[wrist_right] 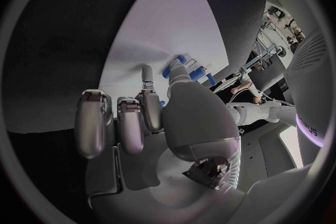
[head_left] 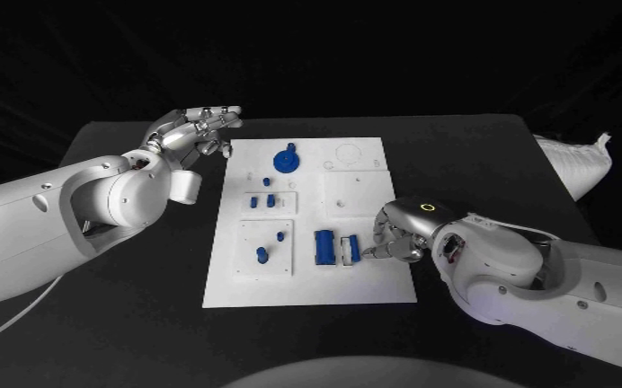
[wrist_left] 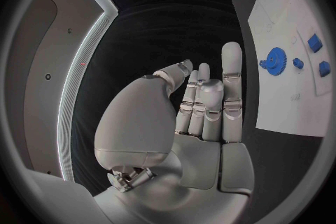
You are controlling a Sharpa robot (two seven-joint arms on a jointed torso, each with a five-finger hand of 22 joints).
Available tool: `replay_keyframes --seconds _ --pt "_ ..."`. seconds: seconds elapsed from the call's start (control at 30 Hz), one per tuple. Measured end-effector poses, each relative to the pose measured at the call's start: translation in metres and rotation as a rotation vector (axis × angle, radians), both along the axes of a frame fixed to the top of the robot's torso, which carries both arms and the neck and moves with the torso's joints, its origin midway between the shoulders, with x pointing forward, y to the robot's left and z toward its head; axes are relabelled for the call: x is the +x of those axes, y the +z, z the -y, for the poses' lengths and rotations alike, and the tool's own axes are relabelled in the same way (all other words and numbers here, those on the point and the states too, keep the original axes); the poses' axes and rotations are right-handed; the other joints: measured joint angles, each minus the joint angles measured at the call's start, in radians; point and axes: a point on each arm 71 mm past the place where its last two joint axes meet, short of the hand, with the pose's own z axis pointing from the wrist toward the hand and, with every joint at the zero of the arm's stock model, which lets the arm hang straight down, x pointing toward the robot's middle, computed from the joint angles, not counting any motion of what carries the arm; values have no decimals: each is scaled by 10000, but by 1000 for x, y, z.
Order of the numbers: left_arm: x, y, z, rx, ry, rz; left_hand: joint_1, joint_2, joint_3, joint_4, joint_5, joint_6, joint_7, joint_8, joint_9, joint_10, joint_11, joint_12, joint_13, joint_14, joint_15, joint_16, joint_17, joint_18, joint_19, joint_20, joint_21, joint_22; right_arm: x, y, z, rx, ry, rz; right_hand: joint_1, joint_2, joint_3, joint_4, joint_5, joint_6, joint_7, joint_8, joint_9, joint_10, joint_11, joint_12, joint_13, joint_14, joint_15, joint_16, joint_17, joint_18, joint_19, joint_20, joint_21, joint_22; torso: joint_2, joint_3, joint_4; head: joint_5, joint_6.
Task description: Assemble the parts on the task board
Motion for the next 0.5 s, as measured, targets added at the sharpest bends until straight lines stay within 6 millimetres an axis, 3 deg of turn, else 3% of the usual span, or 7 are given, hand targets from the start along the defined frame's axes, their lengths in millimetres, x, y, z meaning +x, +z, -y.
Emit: replay_keyframes --seconds 0.5 --pt "0 0 0 4 -34 -39 0 0 0 0 0 0 0 0 0 0 0 49 10 0 0 0 -8 0 0 0 0 0 -1 3 -8 745 -115 164 -133 25 -28 223 40 -3 -2 -5 73 36 -38 1 5 37 -37 0 -2 0 0 0 0 0 -4 -2 6 -26 29"
